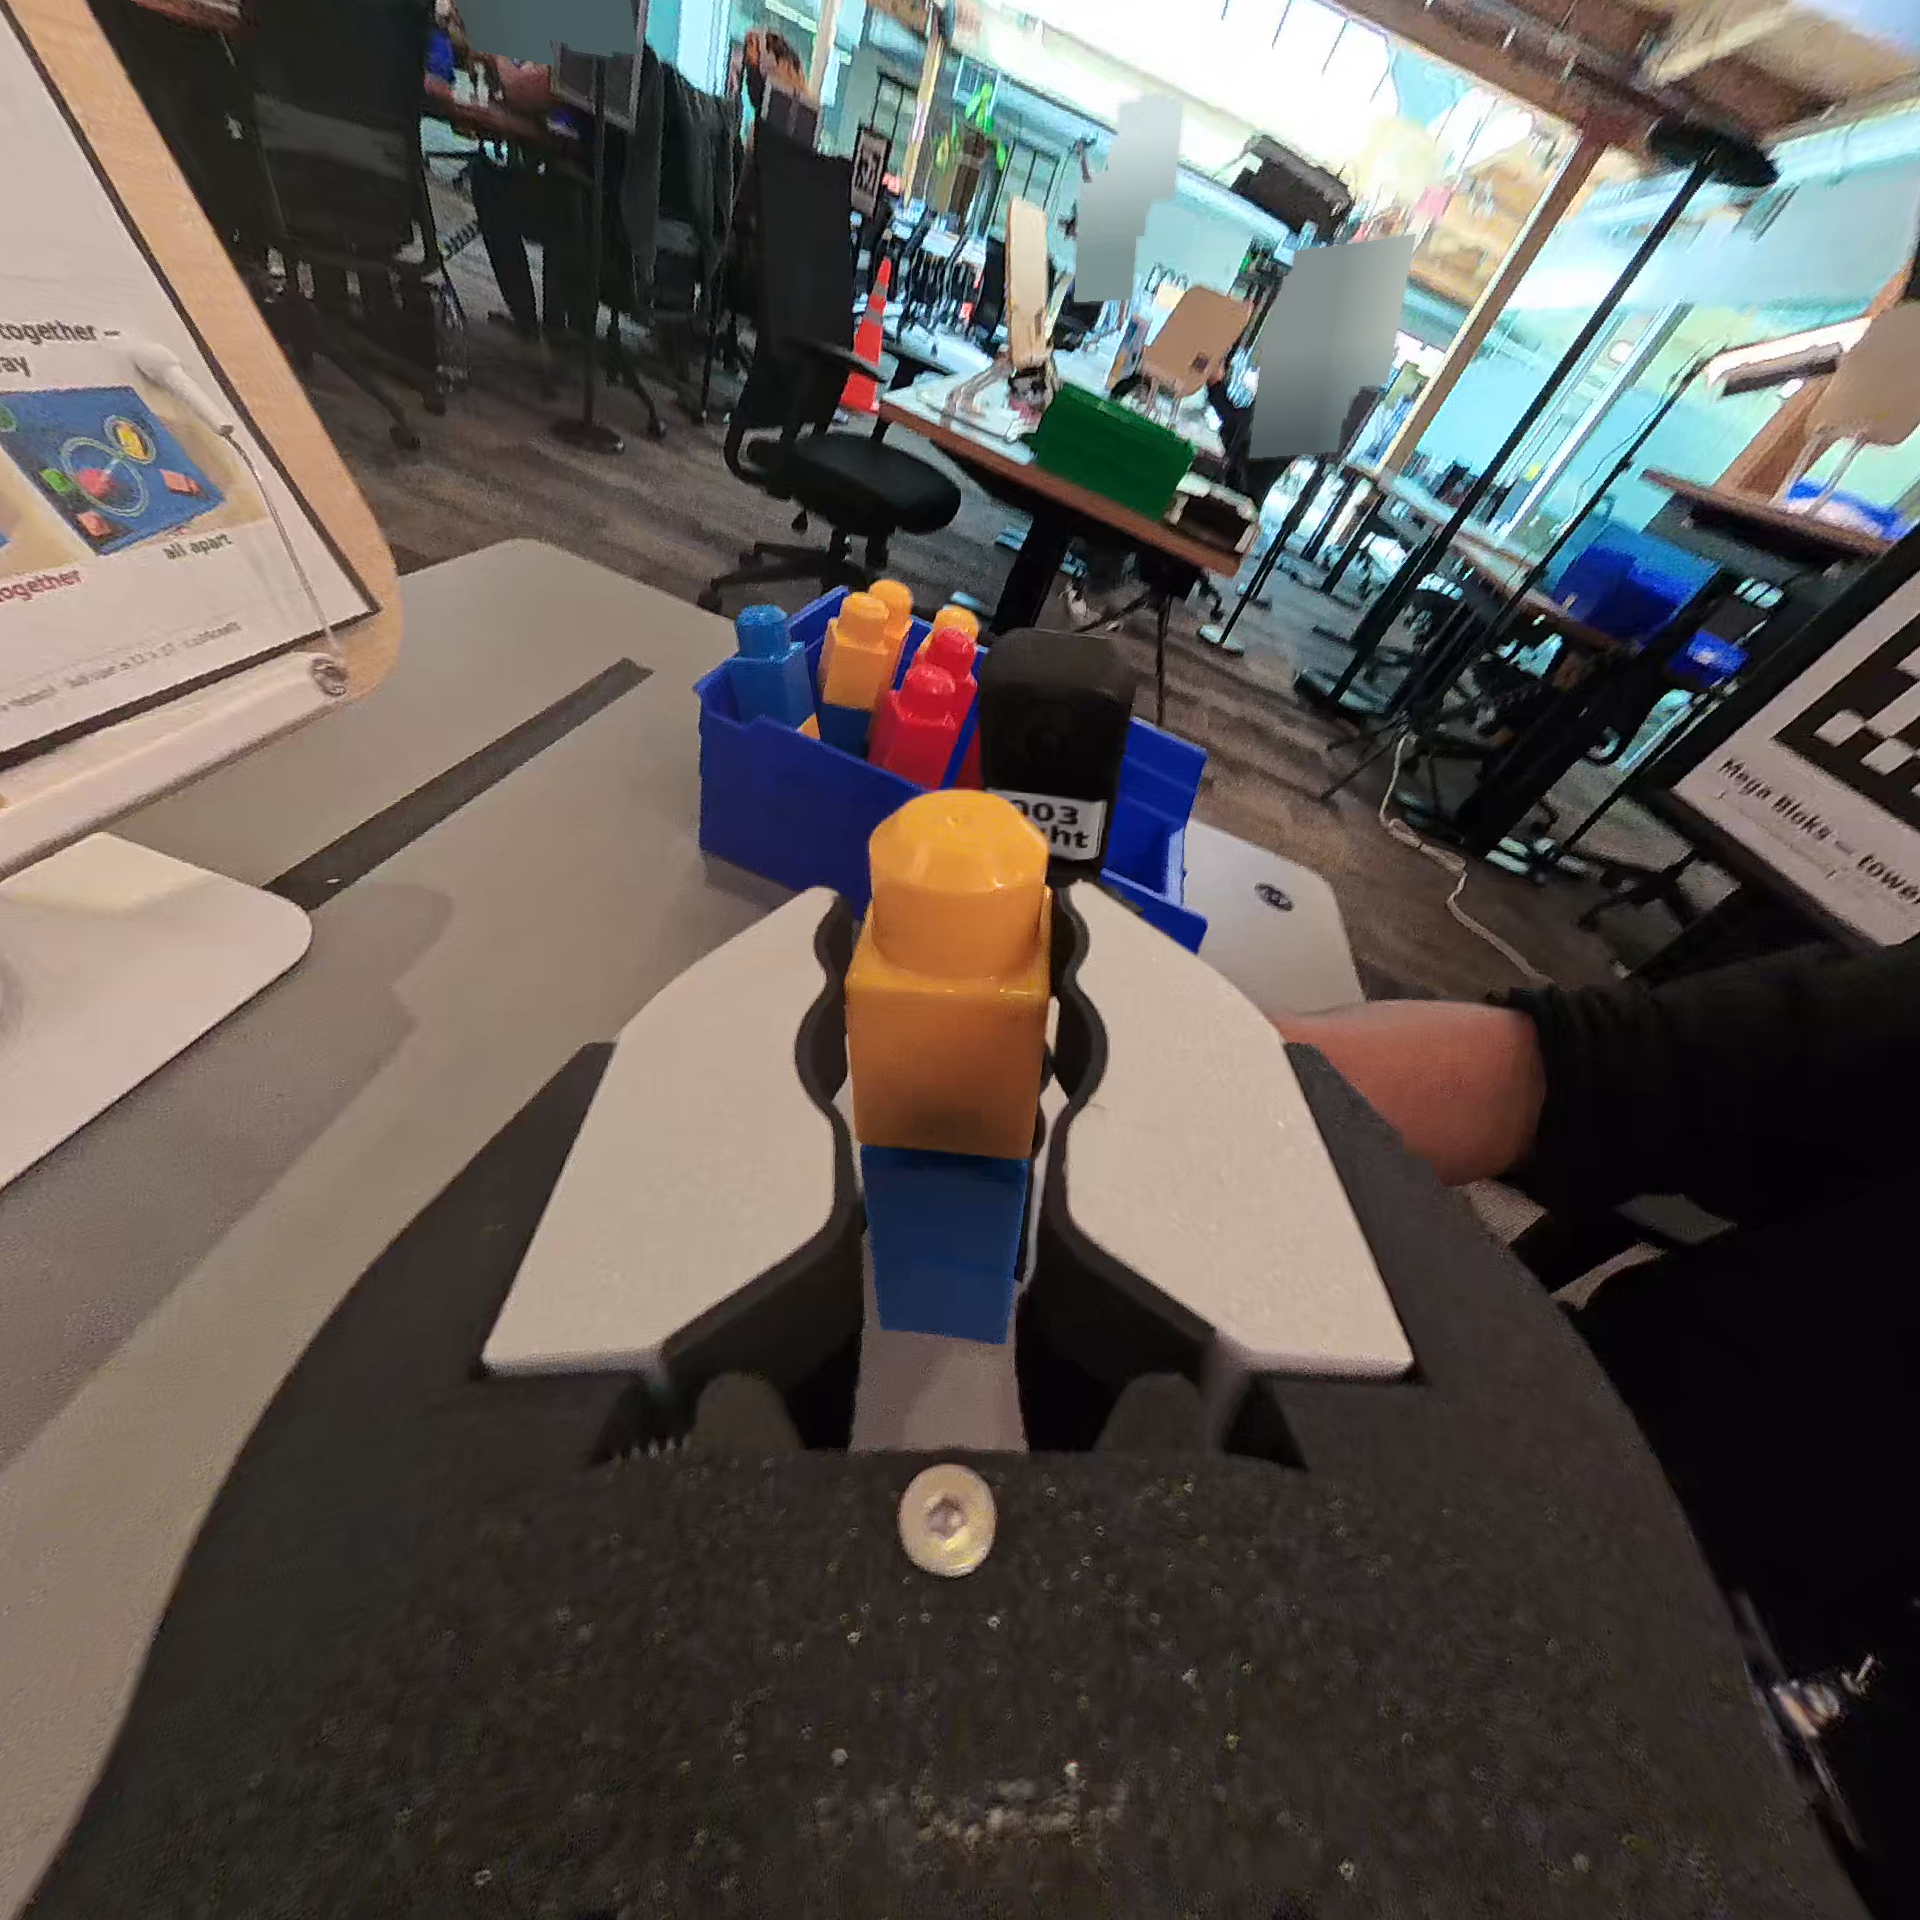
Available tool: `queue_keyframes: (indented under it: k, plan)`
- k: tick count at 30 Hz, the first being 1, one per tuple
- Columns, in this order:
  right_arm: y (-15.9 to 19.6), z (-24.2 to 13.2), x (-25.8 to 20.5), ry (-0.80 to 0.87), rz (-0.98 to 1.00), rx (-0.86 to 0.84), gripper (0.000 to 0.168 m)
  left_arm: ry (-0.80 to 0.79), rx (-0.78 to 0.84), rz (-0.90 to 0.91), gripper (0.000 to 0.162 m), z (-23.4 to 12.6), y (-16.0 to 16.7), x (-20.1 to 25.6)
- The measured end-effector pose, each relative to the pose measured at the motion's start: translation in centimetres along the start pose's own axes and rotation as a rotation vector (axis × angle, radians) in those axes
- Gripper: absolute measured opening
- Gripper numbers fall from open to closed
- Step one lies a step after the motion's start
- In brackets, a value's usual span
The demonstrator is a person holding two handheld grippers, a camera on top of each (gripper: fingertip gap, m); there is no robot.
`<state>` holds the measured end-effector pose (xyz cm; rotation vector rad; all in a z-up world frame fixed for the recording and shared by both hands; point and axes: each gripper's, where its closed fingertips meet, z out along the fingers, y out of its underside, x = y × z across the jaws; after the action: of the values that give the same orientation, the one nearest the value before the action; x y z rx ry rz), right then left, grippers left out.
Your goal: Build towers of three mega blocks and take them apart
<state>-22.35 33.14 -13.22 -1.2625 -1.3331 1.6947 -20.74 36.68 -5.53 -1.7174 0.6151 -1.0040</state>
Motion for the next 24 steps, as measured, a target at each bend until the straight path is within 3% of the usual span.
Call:
queue_keyframes:
  k: [7, 18, 24]
  plan:
    - [-0.1, 0.0, -0.6, -0.044, 0.015, 0.001, 0.036, 0.053, 0.11, -0.005, 0.036, 0.1, 0.0, 0.7]
    - [0.5, 0.3, -0.5, -0.038, 0.018, -0.038, 0.036, -0.014, -0.037, 0.081, 0.037, -0.2, 0.9, 0.6]
    - [1.1, 0.3, 0.3, 0.017, 0.005, -0.08, 0.036, -0.068, -0.041, 0.073, 0.036, -0.3, 1.4, -0.3]
